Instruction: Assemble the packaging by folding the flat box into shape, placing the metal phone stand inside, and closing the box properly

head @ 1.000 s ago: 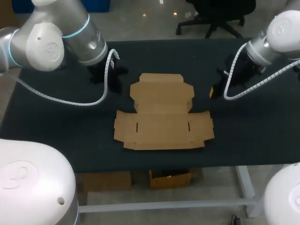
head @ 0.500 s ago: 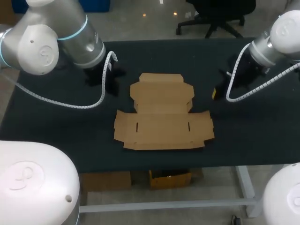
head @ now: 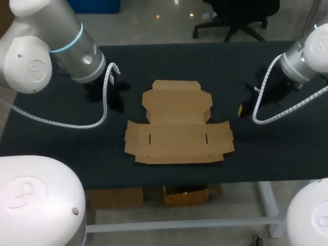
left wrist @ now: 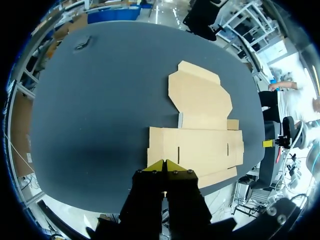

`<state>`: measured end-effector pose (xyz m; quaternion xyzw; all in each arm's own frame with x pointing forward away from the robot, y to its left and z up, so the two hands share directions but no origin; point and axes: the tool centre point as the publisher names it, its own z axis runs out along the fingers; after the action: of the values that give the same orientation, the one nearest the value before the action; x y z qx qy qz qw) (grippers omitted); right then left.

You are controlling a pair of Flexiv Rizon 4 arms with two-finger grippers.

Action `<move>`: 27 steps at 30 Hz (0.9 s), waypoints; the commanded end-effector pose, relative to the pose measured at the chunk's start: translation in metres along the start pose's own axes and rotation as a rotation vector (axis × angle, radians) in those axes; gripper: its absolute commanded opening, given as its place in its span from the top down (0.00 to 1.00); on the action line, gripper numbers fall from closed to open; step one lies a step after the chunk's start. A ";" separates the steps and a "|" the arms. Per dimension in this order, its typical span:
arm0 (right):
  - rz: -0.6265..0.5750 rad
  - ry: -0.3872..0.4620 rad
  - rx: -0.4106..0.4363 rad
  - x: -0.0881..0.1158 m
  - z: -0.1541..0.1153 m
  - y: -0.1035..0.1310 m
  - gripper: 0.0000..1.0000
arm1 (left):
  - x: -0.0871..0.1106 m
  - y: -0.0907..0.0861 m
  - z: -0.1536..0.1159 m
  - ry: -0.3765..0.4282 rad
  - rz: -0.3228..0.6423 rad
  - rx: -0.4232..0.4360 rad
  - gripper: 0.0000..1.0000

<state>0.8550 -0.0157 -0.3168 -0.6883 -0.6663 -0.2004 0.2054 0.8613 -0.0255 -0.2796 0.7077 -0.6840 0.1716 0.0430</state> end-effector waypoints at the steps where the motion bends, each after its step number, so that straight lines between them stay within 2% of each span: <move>1: -0.005 0.006 -0.072 -0.006 -0.001 -0.018 1.00 | -0.003 0.014 -0.004 0.009 0.004 0.018 1.00; 18: -0.020 0.003 -0.114 -0.014 0.003 -0.054 1.00 | -0.002 0.050 -0.002 0.036 0.002 -0.002 1.00; 27: -0.027 0.024 -0.110 -0.021 0.008 -0.059 1.00 | -0.002 0.064 0.002 0.050 -0.012 -0.015 1.00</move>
<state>0.7970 -0.0238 -0.3311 -0.6911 -0.6612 -0.2396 0.1665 0.8034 -0.0299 -0.2906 0.7071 -0.6805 0.1793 0.0688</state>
